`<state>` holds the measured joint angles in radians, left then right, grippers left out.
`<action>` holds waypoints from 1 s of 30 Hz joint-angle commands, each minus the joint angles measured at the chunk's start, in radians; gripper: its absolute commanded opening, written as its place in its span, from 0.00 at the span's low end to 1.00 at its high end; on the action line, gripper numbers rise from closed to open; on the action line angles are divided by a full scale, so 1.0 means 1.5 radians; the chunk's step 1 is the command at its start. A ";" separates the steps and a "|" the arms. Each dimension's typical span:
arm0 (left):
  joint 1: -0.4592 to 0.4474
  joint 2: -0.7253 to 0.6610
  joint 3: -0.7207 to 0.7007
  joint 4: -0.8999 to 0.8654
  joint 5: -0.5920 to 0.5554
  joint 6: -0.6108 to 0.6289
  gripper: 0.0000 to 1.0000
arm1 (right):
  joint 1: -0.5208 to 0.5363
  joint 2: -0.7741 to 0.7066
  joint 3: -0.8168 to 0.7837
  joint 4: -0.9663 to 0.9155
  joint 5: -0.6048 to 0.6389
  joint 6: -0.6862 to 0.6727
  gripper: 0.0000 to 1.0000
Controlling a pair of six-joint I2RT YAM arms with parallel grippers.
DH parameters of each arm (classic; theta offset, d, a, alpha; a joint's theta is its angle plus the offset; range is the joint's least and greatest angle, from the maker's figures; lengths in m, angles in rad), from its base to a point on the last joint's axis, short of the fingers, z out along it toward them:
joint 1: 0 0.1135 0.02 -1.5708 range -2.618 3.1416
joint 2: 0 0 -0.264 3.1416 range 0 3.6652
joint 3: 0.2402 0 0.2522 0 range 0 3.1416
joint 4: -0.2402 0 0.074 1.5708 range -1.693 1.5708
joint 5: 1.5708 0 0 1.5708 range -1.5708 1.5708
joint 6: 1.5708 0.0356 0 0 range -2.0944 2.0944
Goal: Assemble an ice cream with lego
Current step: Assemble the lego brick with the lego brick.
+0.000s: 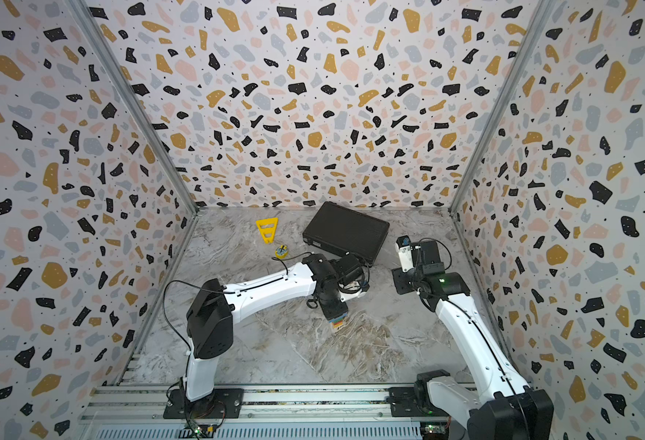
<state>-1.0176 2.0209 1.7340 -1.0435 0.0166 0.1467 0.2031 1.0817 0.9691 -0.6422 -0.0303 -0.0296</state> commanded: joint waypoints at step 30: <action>-0.004 -0.147 -0.021 -0.077 -0.039 -0.010 0.68 | 0.003 0.068 0.035 -0.010 -0.073 -0.003 0.55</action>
<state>-1.0176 1.8790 1.7523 -1.1526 -0.0101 0.1444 0.2031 1.1442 0.9730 -0.6411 -0.0742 -0.0307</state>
